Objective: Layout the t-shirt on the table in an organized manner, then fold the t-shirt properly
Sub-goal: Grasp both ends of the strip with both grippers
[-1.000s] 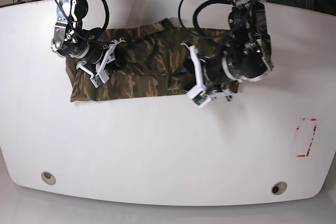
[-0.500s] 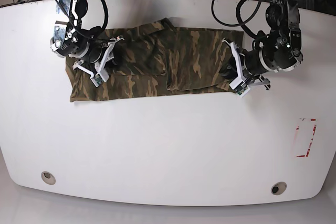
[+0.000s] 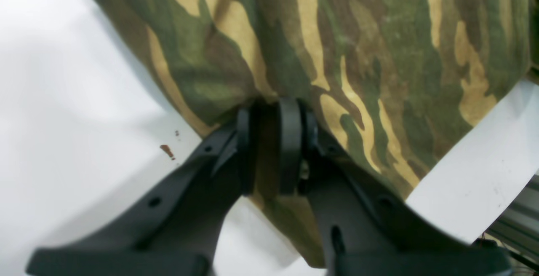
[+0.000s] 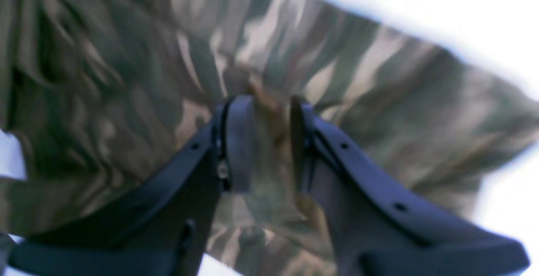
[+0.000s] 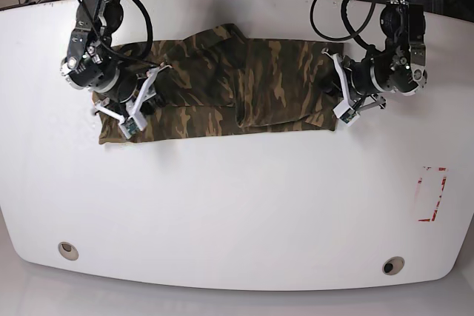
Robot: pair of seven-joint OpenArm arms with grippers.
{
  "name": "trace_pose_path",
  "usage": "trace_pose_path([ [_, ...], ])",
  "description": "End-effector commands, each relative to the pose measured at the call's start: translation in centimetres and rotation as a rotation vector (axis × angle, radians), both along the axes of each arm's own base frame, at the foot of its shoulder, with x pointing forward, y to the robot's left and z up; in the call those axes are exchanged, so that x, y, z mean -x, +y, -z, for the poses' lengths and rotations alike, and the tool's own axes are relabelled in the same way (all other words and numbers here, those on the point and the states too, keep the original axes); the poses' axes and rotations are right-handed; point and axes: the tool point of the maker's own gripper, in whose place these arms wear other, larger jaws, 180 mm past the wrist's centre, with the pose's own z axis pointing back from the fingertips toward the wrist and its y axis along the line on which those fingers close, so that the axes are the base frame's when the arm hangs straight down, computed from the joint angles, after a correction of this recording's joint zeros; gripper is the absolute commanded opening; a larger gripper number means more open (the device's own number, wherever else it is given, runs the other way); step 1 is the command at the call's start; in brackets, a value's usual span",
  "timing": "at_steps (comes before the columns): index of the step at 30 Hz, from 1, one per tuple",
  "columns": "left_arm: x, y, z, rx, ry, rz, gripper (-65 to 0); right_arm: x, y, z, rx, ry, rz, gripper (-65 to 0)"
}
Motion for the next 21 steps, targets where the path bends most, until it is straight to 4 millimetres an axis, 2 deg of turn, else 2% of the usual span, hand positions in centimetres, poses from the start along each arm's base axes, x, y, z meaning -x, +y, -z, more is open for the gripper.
trace_pose_path([
  [1, -0.4, 0.4, -0.4, 0.007, -0.024, -0.002, -58.7, -1.6, -1.4, -2.5, 0.020, -0.068, 0.051, -39.2],
  [2, -0.2, 0.4, 0.0, 0.009, -0.014, -0.001, -58.7, -1.7, -2.3, -3.0, 0.026, -0.070, 0.088, -33.5],
  [3, -0.1, 0.4, 0.2, 0.011, -0.008, -0.002, -58.7, -1.8, -2.7, -3.2, 0.028, -0.069, 0.105, -30.8],
  [4, 0.0, 0.7, 0.5, 0.006, 0.003, -0.006, -58.7, -1.9, -4.0, -3.6, 0.030, -0.070, 0.157, -23.3],
  [5, 0.2, 1.1, 0.9, 0.002, 0.016, -0.011, -58.7, -1.9, -5.0, -3.8, 0.030, -0.065, 0.195, -18.9],
  [9, 0.3, 1.9, 2.0, 0.002, 0.054, -0.032, -58.7, -1.9, -8.3, -4.8, 0.009, -0.071, 0.314, -5.7],
  [11, -0.3, 2.1, 2.1, 0.010, 0.048, -0.043, -58.7, -1.7, -9.6, -4.9, -0.019, -0.067, 0.353, -3.0],
  [16, -0.6, 3.6, 3.2, 0.004, 0.080, -0.075, -58.7, -1.8, -12.2, -4.8, -0.145, -0.066, 0.408, -3.0],
  [21, -1.8, 4.0, 3.1, 0.008, 0.077, -0.091, -58.7, -1.6, -13.5, -2.9, -0.319, -0.030, 0.442, -3.0],
])
